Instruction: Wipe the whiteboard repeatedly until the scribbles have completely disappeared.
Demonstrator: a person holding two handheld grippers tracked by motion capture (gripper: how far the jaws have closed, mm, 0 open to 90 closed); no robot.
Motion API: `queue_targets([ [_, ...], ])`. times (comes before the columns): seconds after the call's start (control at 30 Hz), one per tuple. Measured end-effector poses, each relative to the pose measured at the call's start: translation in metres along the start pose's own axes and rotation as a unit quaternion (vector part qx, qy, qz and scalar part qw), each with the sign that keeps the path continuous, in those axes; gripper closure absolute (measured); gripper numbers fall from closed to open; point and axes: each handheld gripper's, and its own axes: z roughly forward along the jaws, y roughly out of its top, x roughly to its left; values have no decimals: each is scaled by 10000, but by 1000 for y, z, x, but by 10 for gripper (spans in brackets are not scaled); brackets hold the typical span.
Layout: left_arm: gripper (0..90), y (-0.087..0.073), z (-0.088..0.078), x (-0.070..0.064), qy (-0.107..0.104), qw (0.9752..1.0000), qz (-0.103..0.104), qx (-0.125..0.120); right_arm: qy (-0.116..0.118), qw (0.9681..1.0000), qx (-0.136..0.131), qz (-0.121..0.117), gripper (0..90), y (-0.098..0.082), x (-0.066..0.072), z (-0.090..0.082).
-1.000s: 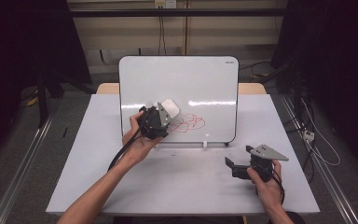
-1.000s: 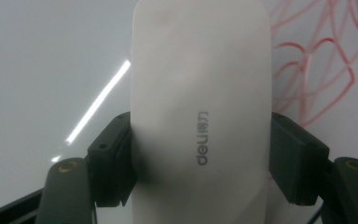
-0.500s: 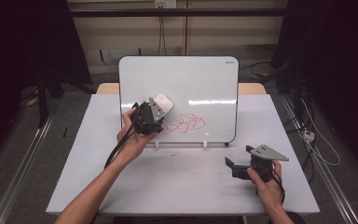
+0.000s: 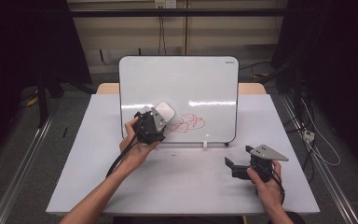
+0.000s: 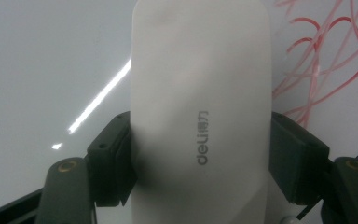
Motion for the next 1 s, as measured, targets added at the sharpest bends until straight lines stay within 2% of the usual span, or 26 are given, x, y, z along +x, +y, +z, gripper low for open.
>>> queue_targets([
  [0.1, 310, 0, 1, -3, 16, 10000, -88, 6, 3, 10000, -1, 14, 49, 0, 0, 0],
  [0.17, 310, 1, 1, -8, -13, 10000, -66, 35, 17, 10000, -6, -14, 49, 0, 0, 0],
  [0.23, 310, 3, 3, -15, -36, 10000, 1, 46, 26, 10000, -6, 2, 49, 0, 1, 0],
  [0.33, 310, 5, 4, -26, -51, 9997, 235, 68, 16, 10000, -4, 6, 49, 0, 0, 0],
  [0.43, 309, 7, 6, -32, -20, 9996, 283, 79, 27, 10000, -2, -8, 49, 0, 1, 0],
  [0.67, 310, 7, 6, -37, 8, 9991, 408, 86, 33, 10000, 4, -5, 50, 0, 1, 1],
  [0.77, 310, 8, 7, -42, 69, 9979, 635, 68, 42, 10000, -1, -10, 49, 0, 1, 1],
  [1.0, 310, 10, 7, -36, -139, 9977, 647, 110, 44, 10000, 9, -4, 49, 0, 1, 1],
])
